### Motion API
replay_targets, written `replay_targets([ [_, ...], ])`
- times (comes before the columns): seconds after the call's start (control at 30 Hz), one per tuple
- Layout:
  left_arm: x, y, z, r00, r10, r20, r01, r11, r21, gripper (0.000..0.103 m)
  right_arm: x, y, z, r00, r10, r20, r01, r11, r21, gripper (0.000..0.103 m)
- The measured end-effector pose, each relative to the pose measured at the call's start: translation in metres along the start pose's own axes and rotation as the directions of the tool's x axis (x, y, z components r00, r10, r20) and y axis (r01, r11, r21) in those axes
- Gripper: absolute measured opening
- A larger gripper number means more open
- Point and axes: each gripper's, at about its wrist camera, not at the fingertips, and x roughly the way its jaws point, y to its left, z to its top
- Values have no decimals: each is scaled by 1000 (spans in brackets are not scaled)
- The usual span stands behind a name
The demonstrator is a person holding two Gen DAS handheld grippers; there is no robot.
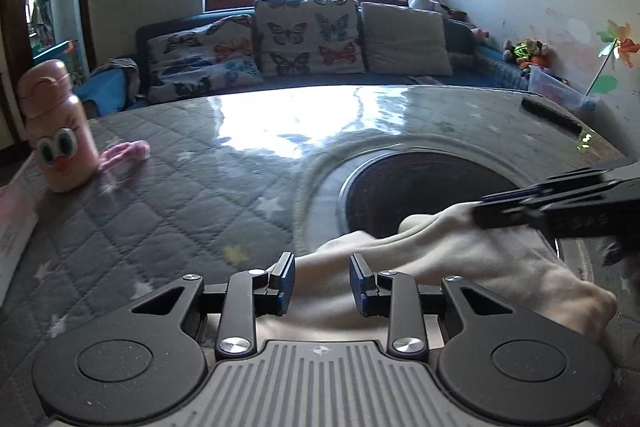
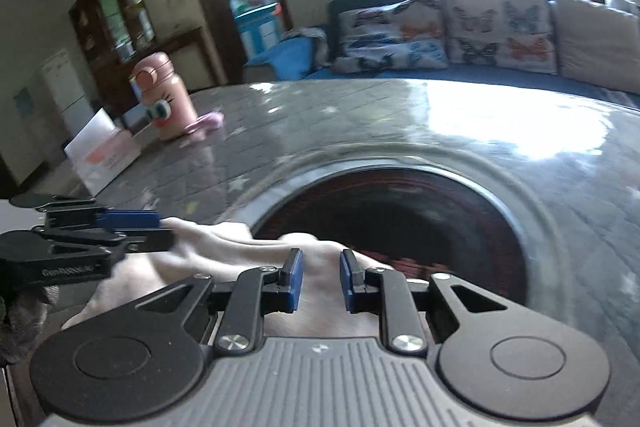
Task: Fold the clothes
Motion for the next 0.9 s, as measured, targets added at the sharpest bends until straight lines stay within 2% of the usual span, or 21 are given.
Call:
replay_targets([
  [0.07,8,-2,2,1000,-5,-12,5,1000,4,33,11,5,4,1000,19,-15,-19,1000,-13,19],
  [0.2,23,-3,0,999,4,-37,-3,1000,12,34,33,9,3,999,7,-52,-8,1000,-28,20],
  [0.4,24,-5,-1,1000,17,-23,-17,1000,14,33,36,12,2,999,-18,-42,17,999,-38,20],
  [0.53,23,-13,3,1000,-8,-10,8,1000,28,33,35,21,5,999,33,-35,-35,998,-55,20],
  [0.67,33,-15,0,999,-13,-33,14,999,38,33,51,24,1,998,27,-52,-31,996,-83,20],
  [0.8,31,-12,1,1000,-13,-26,14,999,30,33,41,24,6,999,31,-38,-34,997,-76,21],
  [0.9,29,-11,-1,1000,-10,-22,10,999,31,33,27,32,4,999,47,-28,-50,992,-115,21],
])
